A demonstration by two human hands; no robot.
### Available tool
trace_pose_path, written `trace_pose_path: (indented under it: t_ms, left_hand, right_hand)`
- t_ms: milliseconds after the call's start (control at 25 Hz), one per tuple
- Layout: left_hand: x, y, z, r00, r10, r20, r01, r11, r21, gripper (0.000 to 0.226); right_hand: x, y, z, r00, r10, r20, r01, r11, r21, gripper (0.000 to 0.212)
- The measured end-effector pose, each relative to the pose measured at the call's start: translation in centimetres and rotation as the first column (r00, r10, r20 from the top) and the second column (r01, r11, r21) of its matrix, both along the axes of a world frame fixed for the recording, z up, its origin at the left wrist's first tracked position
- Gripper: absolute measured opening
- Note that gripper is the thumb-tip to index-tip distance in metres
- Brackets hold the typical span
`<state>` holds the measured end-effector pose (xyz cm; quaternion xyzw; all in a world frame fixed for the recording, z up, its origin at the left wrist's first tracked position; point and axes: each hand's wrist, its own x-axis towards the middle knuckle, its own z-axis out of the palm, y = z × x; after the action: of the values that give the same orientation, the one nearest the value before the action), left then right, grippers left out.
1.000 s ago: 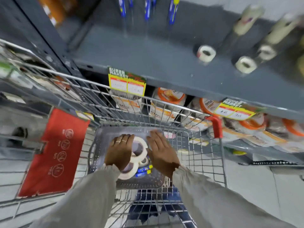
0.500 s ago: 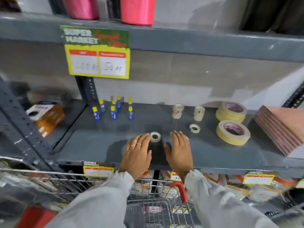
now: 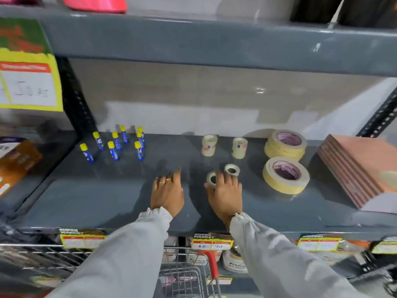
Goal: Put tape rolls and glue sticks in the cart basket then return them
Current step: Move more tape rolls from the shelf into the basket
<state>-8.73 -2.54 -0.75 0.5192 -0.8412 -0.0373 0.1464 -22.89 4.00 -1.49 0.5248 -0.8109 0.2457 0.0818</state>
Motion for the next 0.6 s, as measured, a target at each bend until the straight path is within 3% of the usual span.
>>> trace_pose_path:
  t_ms: [120, 200, 320, 400, 600]
  left_hand:
    - [-0.3, -0.2, -0.2, 0.999, 0.022, -0.032, -0.024, 0.998, -0.064, 0.061]
    - [-0.6, -0.2, 0.0, 0.997, 0.058, -0.040, -0.060, 0.997, -0.045, 0.059]
    - [-0.6, -0.3, 0.2, 0.993, 0.108, -0.045, -0.108, 0.994, -0.005, 0.060]
    - [-0.3, -0.2, 0.4, 0.990, 0.130, -0.049, -0.130, 0.991, 0.015, 0.061]
    - [0.4, 0.3, 0.7, 0.992, 0.101, -0.080, -0.099, 0.994, 0.038, 0.063]
  right_hand:
    - [-3.0, -1.1, 0.5, 1.000, -0.006, -0.030, 0.004, 0.996, -0.087, 0.045]
    - [-4.6, -2.2, 0.8, 0.997, -0.052, 0.065, 0.059, 0.993, -0.098, 0.046]
    - [-5.4, -3.4, 0.7, 0.960, -0.083, 0.267, 0.075, 0.996, 0.040, 0.049]
    - [-5.5, -3.6, 0.1, 0.952, -0.082, 0.294, 0.055, 0.993, 0.100, 0.047]
    - [-4.8, -3.1, -0.6, 0.959, -0.043, 0.281, 0.036, 0.999, 0.030, 0.043]
